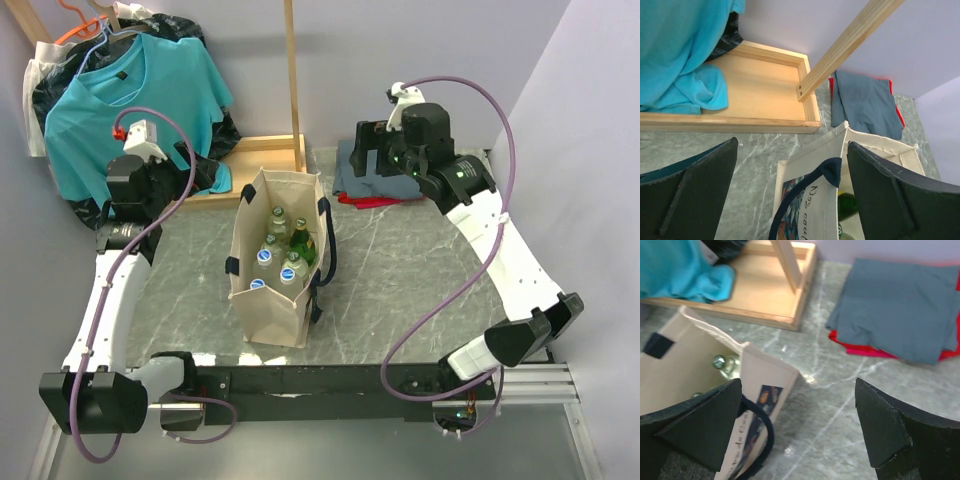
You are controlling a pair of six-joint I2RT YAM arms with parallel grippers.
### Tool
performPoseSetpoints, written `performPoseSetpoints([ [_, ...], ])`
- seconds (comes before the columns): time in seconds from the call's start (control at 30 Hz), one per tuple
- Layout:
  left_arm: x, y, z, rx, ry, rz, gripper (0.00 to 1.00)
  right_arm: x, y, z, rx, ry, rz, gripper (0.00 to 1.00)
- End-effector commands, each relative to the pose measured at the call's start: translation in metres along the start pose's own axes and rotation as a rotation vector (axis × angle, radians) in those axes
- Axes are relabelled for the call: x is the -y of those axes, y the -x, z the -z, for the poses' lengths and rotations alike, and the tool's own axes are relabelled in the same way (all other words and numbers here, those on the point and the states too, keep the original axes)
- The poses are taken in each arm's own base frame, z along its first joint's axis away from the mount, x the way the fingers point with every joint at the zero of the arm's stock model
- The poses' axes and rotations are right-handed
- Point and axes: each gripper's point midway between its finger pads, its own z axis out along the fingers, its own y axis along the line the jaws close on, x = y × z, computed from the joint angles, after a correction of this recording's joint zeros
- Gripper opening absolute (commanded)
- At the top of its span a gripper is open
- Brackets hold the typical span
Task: Take the beverage out of the canvas bag
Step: Take out the drink from the canvas bag.
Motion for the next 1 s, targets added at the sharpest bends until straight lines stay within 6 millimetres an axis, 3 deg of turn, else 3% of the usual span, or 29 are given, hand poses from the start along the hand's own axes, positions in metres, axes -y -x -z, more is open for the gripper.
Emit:
performPoseSetpoints([
  [0.0,0.005,0.025,0.006,0.078,0.019,-0.006,0.96,0.002,0.014,0.014,0.031,-0.046,0.035,1.00],
  [0.13,-0.006,0.042,0.009,0.145,0.106,0.050,0.96,-0.022,0.022,0.019,0.066,0.053,-0.008,1.00],
  [0.23,-0.009,0.044,0.015,0.160,0.129,0.059,0.96,-0.041,0.030,0.024,0.062,0.129,-0.028,1.00],
  [0.37,-0.012,0.030,0.011,0.123,0.110,0.051,0.96,-0.057,0.039,0.019,0.026,0.114,0.075,1.00],
  [0.77,-0.026,-0.005,-0.010,0.027,0.113,0.065,0.96,-0.123,0.021,-0.012,-0.083,0.326,0.134,1.00],
  [0.97,-0.039,-0.014,-0.020,0.001,0.157,0.059,0.96,-0.148,-0.019,-0.036,-0.201,0.368,0.186,1.00],
])
